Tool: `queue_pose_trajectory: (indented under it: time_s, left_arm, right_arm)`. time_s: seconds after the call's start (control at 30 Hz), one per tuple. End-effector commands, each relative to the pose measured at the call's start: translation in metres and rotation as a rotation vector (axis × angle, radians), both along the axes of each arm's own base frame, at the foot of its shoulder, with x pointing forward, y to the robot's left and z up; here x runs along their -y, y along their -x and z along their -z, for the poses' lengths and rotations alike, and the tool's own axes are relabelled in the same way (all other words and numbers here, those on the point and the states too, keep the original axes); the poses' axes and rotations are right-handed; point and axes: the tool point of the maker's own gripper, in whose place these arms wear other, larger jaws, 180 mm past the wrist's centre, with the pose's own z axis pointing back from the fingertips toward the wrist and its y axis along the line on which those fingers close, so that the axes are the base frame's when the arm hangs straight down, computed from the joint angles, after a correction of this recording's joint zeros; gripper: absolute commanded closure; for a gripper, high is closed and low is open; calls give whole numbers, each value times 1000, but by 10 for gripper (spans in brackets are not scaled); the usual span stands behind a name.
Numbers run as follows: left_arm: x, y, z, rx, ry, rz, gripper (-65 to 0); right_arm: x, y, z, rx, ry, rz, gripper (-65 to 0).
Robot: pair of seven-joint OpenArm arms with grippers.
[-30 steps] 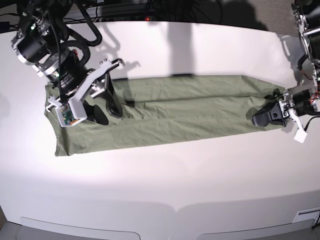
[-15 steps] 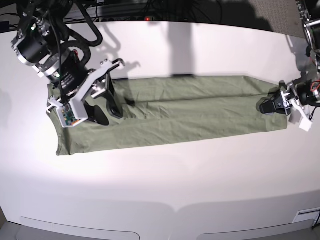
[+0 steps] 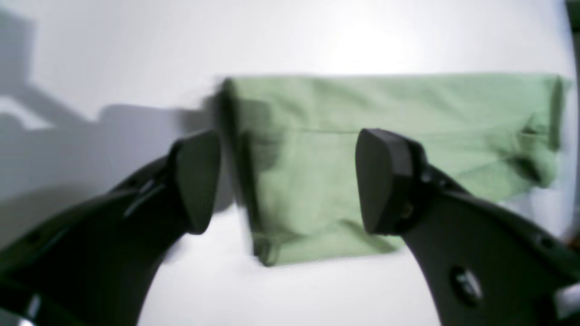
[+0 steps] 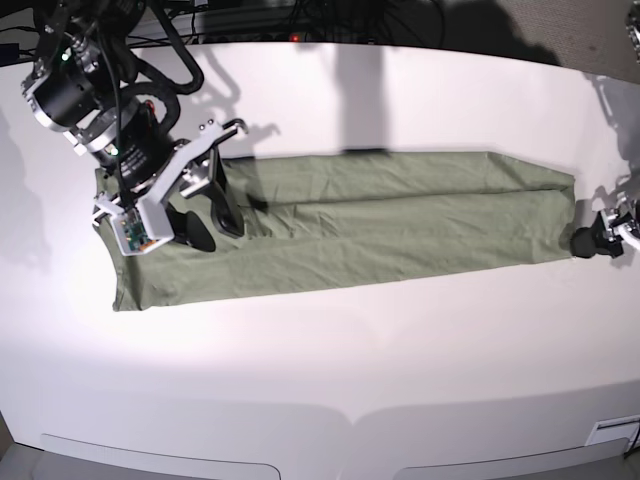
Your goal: Fold the T-shirt properly
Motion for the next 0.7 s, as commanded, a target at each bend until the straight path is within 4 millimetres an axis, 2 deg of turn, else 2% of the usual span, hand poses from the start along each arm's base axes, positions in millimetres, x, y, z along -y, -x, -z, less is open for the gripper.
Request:
queue_pose_trajectory:
  time_s: [0.0,0.2,0.3,0.47,0.57,0.67]
  left_arm:
    - [-10,-15,-19,69,-27,-10,-452]
    - [2,-5,10,-15,-112,37,-452]
    - [14,6,24,-74,-99,67,-452]
    - [16,28,42,-116,-90,64,-452]
    - [27,41,44,-156,-14,79,-452]
    - [44,44,35,-163,103,101,-452]
  right_arm:
    - [-4,-1,-14,50,-21,-13,-199]
    - [-3,-1,-11,40,-14,-12,-199]
    - [-3,-1,-12,40,-15,-12,-199]
    - [-3,-1,-11,40,-14,-12,-199]
    - [-3,-1,-12,40,-14,-12,-199]
    - [-3,-1,-12,41,-15,-12,-199]
